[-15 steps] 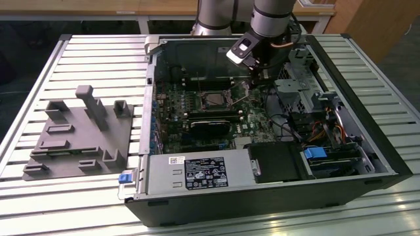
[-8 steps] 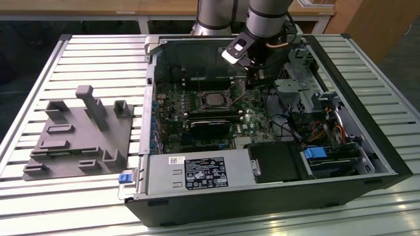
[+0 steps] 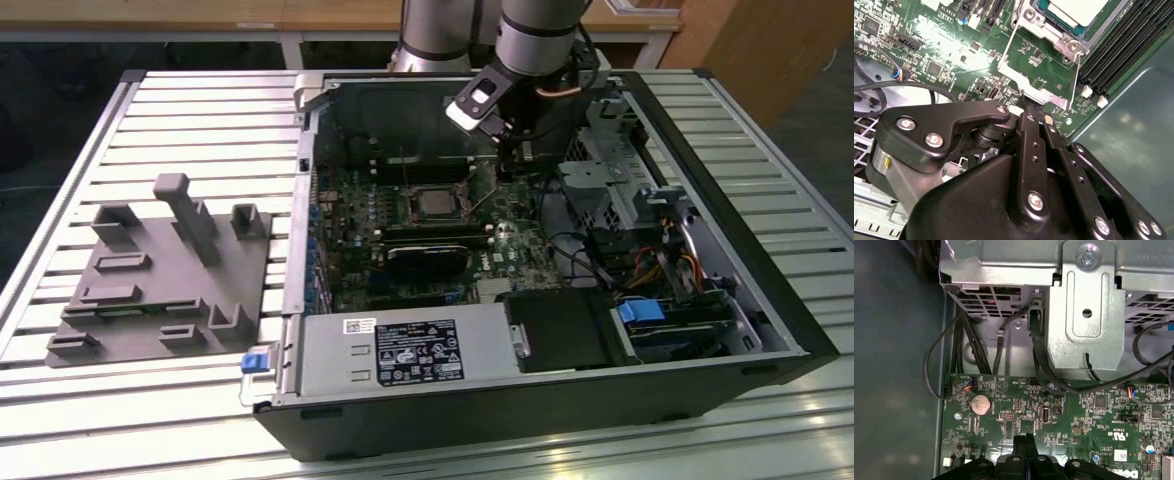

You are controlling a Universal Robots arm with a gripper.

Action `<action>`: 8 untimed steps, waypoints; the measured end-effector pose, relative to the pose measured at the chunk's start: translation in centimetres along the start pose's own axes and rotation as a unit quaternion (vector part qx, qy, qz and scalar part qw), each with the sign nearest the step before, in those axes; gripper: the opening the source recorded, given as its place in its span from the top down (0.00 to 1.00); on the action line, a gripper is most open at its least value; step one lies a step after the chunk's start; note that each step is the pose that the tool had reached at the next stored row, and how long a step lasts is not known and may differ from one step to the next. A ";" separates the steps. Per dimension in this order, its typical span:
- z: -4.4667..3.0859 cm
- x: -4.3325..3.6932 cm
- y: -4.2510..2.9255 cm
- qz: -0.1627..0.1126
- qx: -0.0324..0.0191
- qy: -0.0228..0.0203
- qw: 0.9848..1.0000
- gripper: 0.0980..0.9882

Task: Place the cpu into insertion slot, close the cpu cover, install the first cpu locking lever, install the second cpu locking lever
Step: 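Close the cpu cover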

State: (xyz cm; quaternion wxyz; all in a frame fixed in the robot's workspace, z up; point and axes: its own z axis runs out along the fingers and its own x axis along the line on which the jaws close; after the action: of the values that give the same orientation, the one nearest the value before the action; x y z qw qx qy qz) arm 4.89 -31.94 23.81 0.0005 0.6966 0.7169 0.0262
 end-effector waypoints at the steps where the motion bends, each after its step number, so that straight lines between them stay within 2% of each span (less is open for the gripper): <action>1: 0.00 0.00 -0.07 0.000 0.000 0.000 1.000 0.99; 8: -0.01 0.01 -0.52 0.000 0.000 0.000 1.000 0.99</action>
State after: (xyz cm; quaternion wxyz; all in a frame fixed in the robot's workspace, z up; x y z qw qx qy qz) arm 4.37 -31.94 23.80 0.0005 0.6967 0.7169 0.0262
